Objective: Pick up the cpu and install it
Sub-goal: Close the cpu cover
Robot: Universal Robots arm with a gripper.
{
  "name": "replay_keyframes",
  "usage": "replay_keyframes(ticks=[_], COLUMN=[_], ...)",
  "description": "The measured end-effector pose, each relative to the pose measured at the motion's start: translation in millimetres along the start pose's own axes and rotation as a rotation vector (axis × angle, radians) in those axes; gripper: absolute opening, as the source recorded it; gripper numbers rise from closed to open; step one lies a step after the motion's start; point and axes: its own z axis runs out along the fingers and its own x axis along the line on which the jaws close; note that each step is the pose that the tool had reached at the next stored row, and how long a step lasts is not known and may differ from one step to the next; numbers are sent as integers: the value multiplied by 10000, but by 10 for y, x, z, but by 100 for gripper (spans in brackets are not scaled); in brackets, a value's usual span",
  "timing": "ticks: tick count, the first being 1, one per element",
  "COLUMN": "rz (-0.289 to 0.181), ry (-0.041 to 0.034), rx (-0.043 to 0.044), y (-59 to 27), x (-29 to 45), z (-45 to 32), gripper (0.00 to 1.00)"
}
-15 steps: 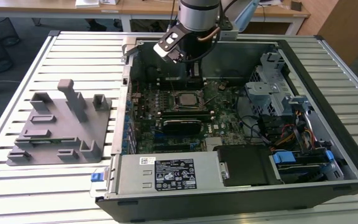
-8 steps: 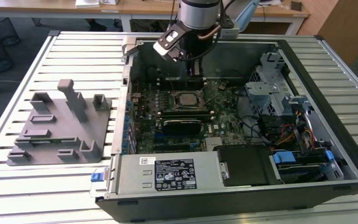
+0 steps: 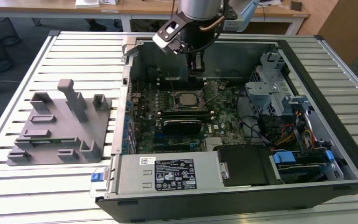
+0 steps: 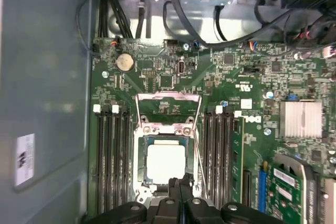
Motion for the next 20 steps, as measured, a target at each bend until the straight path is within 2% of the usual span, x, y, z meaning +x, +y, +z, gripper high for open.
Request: replay_keyframes(ticks=[2, 8, 20], rz=[-1, 0, 0], ry=[11, 11, 10], rx=[-2, -2, -1], y=[12, 132, 156], x=[0, -2, -1], z=[-16, -14, -12], gripper=[12, 12, 12])
